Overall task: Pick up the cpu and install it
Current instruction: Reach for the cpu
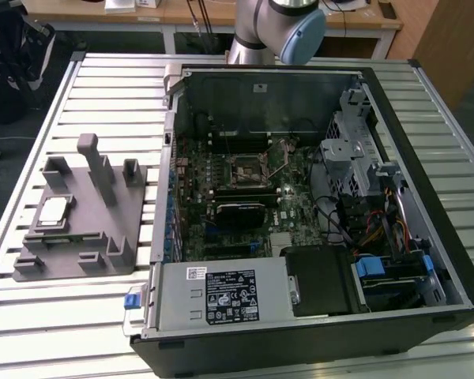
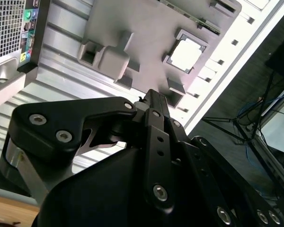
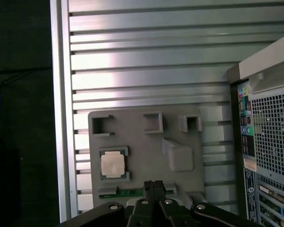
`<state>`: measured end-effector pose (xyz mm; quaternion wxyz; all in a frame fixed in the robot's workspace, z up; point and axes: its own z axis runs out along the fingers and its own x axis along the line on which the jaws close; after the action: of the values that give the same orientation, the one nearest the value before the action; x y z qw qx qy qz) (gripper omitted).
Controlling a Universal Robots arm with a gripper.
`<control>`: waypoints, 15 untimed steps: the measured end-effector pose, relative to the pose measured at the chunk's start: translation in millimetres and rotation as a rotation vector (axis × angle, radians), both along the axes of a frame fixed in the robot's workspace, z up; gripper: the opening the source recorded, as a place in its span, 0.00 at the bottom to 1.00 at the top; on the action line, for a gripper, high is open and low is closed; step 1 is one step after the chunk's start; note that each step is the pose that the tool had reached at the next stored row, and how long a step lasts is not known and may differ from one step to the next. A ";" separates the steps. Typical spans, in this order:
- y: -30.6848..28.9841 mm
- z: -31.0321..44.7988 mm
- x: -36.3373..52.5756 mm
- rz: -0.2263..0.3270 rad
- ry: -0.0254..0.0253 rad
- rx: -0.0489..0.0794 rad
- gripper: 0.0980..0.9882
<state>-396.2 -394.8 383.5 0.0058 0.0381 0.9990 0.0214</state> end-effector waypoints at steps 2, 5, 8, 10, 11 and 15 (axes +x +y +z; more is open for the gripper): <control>0.0 -0.2 -4.8 0.000 0.0004 0.000 0.01; 0.0 -0.5 -11.9 0.000 0.0011 0.000 0.01; 0.0 -0.8 -18.4 0.000 0.0020 0.000 0.01; 0.0 -1.1 -22.6 0.000 0.0025 0.000 0.01; 0.0 -1.1 -24.9 0.000 0.0028 0.000 0.01; 0.0 -1.6 -32.9 0.000 0.0042 0.000 0.01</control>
<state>-429.1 -394.8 381.9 0.0037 0.0381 0.9990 0.0214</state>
